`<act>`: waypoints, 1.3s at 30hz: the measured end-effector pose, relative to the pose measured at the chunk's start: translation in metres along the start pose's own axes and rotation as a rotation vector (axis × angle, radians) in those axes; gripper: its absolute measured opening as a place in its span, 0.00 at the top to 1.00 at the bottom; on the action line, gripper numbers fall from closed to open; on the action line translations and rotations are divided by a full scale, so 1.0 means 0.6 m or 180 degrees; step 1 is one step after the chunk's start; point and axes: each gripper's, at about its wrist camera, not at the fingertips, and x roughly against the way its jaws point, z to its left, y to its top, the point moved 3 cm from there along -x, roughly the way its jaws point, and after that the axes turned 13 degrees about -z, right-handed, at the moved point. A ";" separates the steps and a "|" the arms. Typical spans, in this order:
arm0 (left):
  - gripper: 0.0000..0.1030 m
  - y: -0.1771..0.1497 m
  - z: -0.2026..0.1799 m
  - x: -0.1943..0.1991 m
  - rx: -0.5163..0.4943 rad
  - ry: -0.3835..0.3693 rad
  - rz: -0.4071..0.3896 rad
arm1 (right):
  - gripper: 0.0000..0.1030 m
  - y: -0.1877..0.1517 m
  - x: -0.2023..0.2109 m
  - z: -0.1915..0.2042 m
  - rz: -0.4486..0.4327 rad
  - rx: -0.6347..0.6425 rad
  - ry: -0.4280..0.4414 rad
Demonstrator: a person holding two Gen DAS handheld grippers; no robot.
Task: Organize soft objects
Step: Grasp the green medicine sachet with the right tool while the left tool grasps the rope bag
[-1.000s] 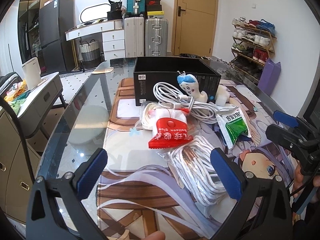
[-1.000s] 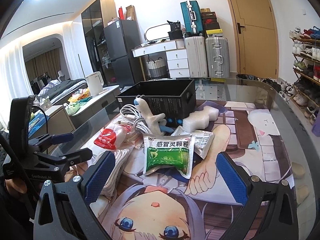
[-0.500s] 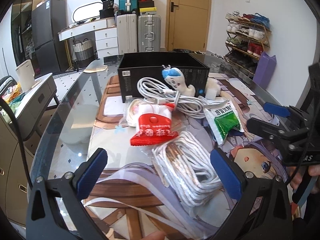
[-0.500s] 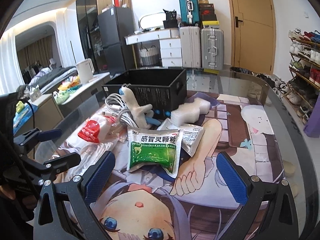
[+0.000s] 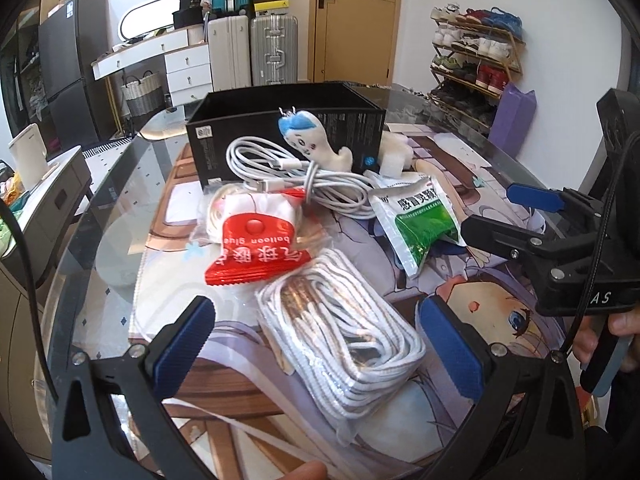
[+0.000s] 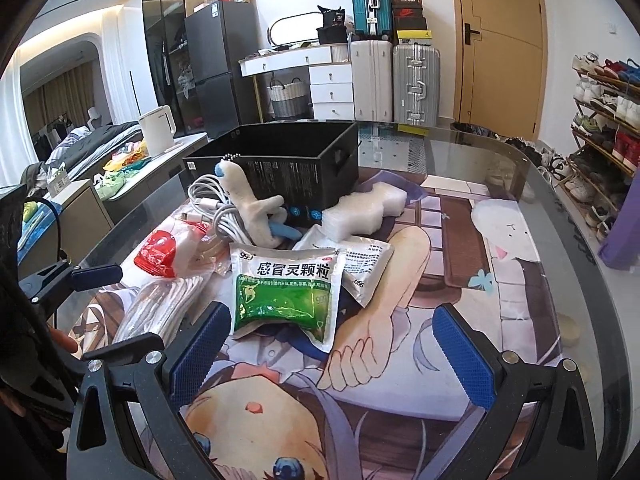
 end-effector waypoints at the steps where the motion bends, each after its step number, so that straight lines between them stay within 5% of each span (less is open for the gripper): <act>1: 0.00 -0.002 -0.001 -0.002 -0.0025 0.0018 0.0022 | 0.00 0.000 -0.002 0.001 0.0015 -0.0001 0.0009; 15: 0.00 -0.021 0.034 -0.006 -0.0029 0.0106 0.0205 | 0.01 0.000 -0.061 0.038 0.0254 0.0165 0.0103; 24: 0.02 -0.024 0.031 -0.012 -0.0004 -0.0003 0.0279 | 0.13 -0.003 -0.085 0.049 0.0399 0.0230 0.0105; 30: 0.20 -0.020 0.029 -0.009 -0.0064 -0.0083 0.0245 | 0.22 -0.006 -0.093 0.054 0.0473 0.0272 0.0113; 34: 0.43 -0.018 0.028 -0.005 -0.0129 -0.0108 0.0215 | 0.28 -0.011 -0.095 0.061 0.0497 0.0307 0.0147; 39: 0.51 -0.017 0.030 -0.001 -0.0104 -0.0155 0.0203 | 0.35 -0.016 -0.091 0.068 0.0495 0.0301 0.0183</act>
